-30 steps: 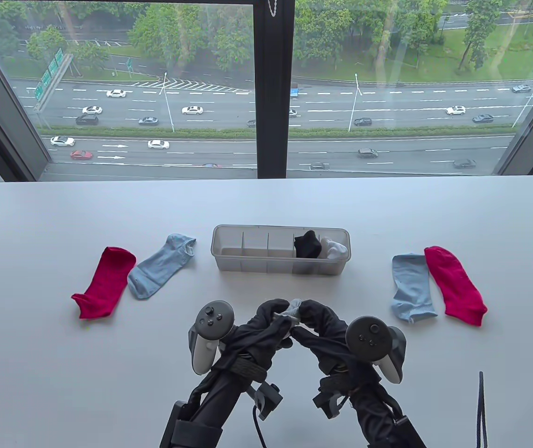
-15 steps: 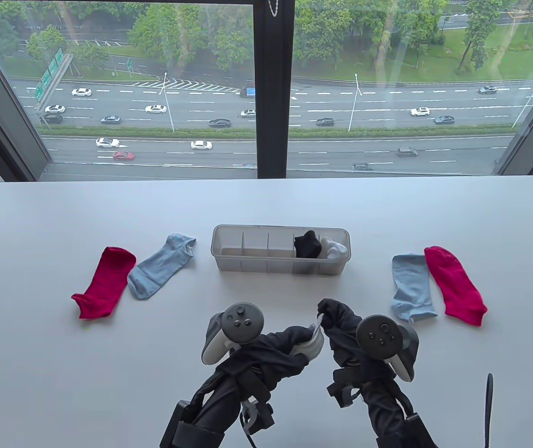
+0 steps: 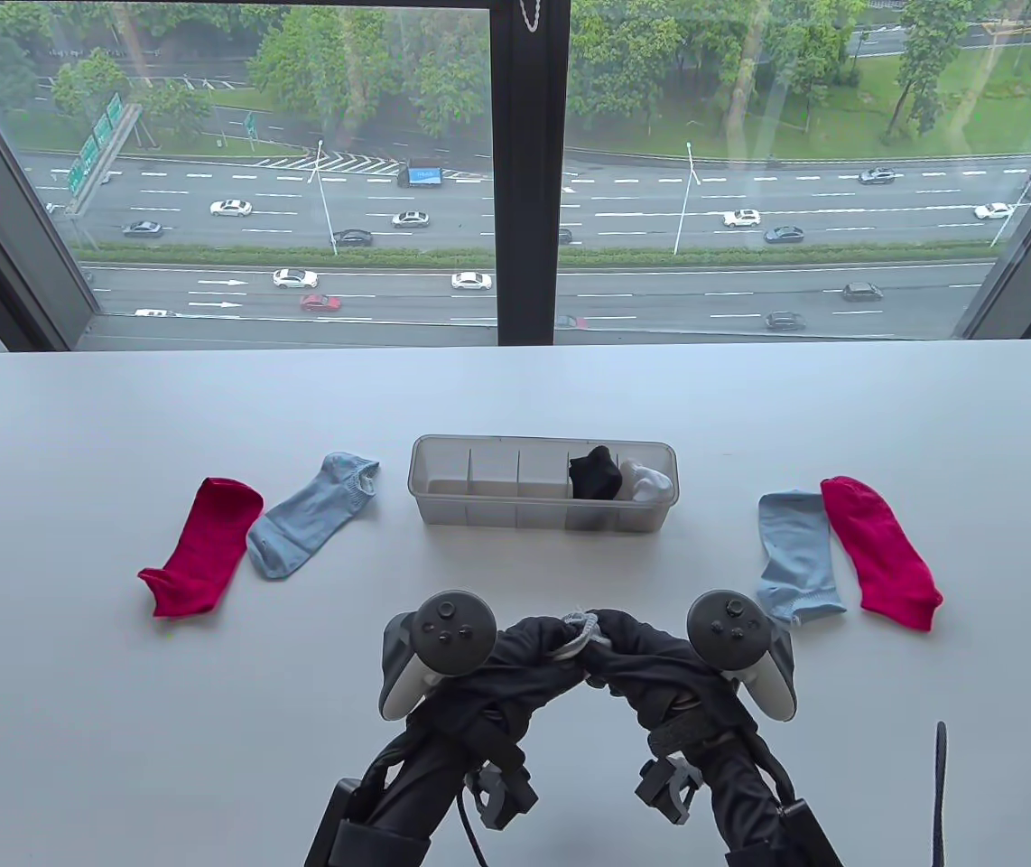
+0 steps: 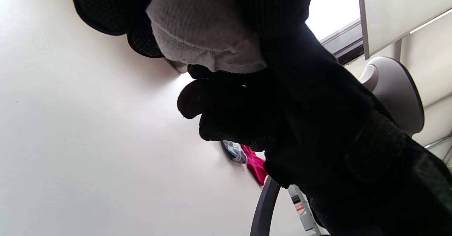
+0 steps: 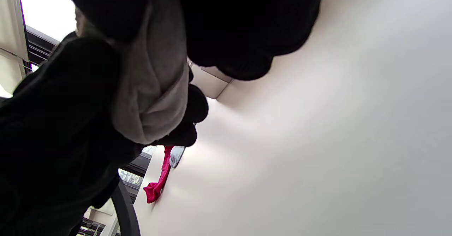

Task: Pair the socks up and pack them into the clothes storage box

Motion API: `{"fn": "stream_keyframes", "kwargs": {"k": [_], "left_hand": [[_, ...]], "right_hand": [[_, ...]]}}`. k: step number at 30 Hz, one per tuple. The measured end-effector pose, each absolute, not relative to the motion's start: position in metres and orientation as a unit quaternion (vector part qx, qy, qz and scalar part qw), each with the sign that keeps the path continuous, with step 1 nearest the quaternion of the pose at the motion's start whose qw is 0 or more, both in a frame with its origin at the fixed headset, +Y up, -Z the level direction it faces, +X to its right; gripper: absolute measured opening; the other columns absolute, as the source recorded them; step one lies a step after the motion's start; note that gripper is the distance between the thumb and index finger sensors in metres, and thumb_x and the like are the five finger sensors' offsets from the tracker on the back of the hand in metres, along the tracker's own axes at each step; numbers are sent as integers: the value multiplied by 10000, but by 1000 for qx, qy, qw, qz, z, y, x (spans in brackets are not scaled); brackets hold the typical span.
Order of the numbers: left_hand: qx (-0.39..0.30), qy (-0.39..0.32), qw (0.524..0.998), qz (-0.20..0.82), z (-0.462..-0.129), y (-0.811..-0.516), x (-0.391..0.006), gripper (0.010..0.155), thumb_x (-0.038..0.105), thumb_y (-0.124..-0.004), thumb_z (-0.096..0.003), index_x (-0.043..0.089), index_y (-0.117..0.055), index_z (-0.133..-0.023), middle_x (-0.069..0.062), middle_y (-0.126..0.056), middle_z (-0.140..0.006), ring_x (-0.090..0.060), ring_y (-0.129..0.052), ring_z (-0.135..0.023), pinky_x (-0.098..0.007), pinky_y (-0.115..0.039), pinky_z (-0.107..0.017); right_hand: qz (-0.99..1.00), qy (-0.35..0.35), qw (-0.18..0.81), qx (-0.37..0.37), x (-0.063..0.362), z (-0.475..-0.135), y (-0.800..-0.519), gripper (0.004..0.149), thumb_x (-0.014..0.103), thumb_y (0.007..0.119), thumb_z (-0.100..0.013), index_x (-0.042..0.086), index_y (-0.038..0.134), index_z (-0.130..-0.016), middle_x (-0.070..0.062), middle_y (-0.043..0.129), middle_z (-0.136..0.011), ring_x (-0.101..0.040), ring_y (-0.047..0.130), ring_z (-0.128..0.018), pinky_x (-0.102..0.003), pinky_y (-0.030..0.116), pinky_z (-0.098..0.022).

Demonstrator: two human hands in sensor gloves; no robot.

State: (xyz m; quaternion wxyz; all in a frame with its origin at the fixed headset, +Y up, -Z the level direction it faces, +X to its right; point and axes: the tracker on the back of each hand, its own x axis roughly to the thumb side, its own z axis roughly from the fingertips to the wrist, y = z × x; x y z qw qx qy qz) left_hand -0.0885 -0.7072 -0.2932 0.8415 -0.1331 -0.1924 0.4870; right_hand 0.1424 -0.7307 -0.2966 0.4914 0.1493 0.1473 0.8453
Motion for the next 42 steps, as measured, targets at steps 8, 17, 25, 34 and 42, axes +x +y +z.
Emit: {"fn": "stream_keyframes", "kwargs": {"k": [8,17,25,34,42], "left_hand": [[-142,-132,851,489,-295,-711,-97,817,387,-825,-469,54,-374,-1063,-297,-581,-999,-462,-825,-796,-626,-722,-600],[-86,-167,883,430,-288,-708,-82,454,204,-743,-487,102,-661,-921,-229,-767,-924,-412,-887,-798,-616,-737,-619],[-54,-132,900,411,-287,-706,-86,417,308,-721,-517,64,-785,-849,-236,-936,-690,-390,-1005,-485,-579,-816,-427],[-31,-76,836,542,-294,-709,-110,429,204,-685,-538,153,-705,-964,-205,-922,-811,-385,-1009,-618,-581,-821,-523],[-175,-175,846,472,-296,-716,-100,889,439,-799,-482,149,-253,-1120,-261,-424,-1123,-465,-604,-996,-682,-534,-710]], "right_hand": [[818,156,534,147,143,-295,-734,484,353,713,-595,287,557,-1048,-163,764,-963,-294,902,-770,-424,800,-582],[823,167,527,134,135,-293,-732,463,449,702,-572,221,674,-974,-189,797,-970,-411,842,-833,-512,756,-615],[771,154,603,133,135,-288,-730,663,467,739,-582,320,369,-1113,-133,532,-1178,-474,579,-1021,-596,591,-725],[829,132,529,122,137,-292,-727,518,308,765,-564,216,575,-1036,-197,765,-968,-282,903,-734,-418,796,-566],[839,126,507,152,134,-292,-725,560,274,808,-539,199,598,-1053,-179,725,-1002,-301,895,-753,-416,799,-588]]}}
